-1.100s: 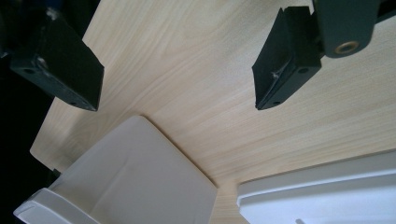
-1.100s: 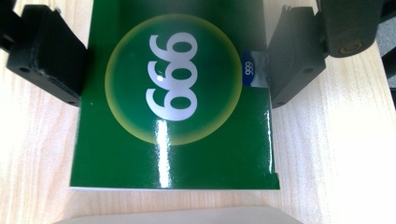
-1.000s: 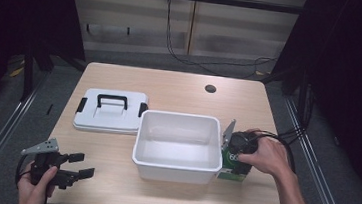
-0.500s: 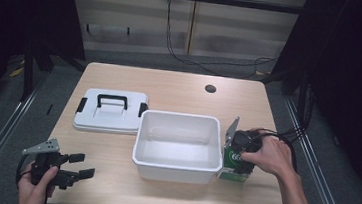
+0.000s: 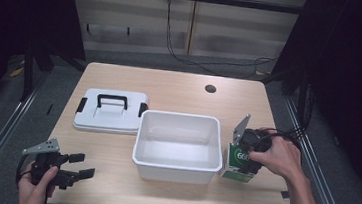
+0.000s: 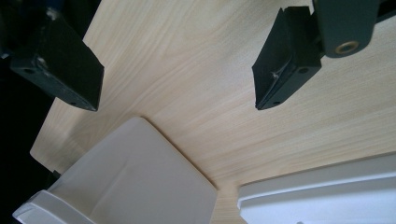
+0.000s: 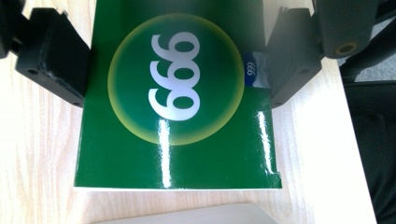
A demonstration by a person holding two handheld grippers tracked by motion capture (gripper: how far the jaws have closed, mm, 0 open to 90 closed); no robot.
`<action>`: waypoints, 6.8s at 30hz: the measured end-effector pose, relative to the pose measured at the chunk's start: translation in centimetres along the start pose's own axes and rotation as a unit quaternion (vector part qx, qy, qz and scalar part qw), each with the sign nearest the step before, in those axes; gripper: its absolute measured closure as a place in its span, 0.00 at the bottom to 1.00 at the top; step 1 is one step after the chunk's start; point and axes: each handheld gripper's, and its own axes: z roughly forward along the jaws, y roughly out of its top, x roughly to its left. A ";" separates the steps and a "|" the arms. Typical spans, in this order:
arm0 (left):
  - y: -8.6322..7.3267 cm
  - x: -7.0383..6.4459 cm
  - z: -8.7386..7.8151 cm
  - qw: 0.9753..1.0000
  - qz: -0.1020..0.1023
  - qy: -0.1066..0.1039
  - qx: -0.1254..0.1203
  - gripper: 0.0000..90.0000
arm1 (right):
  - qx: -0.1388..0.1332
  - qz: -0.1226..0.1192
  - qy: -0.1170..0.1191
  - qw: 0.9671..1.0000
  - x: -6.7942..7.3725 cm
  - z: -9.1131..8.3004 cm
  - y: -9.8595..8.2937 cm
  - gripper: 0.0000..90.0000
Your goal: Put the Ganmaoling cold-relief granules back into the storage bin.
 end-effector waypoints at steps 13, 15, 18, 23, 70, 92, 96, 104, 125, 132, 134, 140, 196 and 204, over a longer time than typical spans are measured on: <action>0.0 0.0 0.0 1.000 -0.001 0.000 0.000 0.18 | -0.049 0.015 -0.001 0.999 0.1 -1.6 -1.6 0.18; 0.0 0.0 0.0 1.000 -0.001 0.000 0.000 0.18 | -0.056 0.018 -0.003 0.998 0.2 -2.1 -1.9 0.18; 0.0 0.0 0.0 1.000 -0.001 0.001 0.001 0.18 | -0.055 0.025 -0.006 0.998 0.5 -2.4 -2.1 0.18; 0.0 0.0 0.0 1.000 -0.001 0.000 0.000 0.18 | -0.068 0.028 -0.010 0.997 0.6 -2.9 -2.5 0.18; 0.0 0.0 0.0 1.000 0.000 0.000 -0.003 0.18 | -0.191 0.049 -0.049 0.979 1.4 -10.7 -3.8 0.18; 0.0 0.0 0.0 1.000 -0.001 -0.001 -0.003 0.18 | -0.208 0.024 -0.069 0.975 1.0 -13.4 -0.7 0.18; 0.0 0.0 0.0 1.000 0.000 -0.001 -0.003 0.18 | -0.207 0.012 -0.063 0.976 0.7 -13.2 0.7 0.18; 0.0 0.0 0.0 1.000 0.000 -0.001 -0.003 0.18 | -0.197 -0.010 -0.055 0.979 0.3 -12.7 3.3 0.18; 0.0 0.0 0.0 1.000 0.000 -0.002 -0.003 0.18 | -0.156 -0.032 -0.035 0.987 0.3 -11.2 7.8 0.18; 0.0 0.0 0.0 1.000 0.000 -0.002 -0.003 0.18 | -0.135 -0.045 -0.032 0.989 0.2 -9.8 9.4 0.18; 0.0 0.0 0.0 1.000 -0.001 -0.003 -0.003 0.18 | -0.127 -0.043 -0.034 0.990 0.2 -9.6 9.8 0.18; 0.0 0.0 0.0 1.000 0.000 -0.002 -0.003 0.18 | -0.107 -0.044 -0.030 0.993 -0.1 -8.7 10.4 0.18; 0.0 0.0 0.1 1.000 -0.002 -0.005 -0.001 0.18 | 0.000 -0.063 0.001 0.998 -1.1 -0.7 13.0 0.17; 0.0 0.0 0.0 1.000 -0.002 -0.004 -0.002 0.18 | 0.003 -0.061 0.002 0.998 -1.2 0.2 13.0 0.17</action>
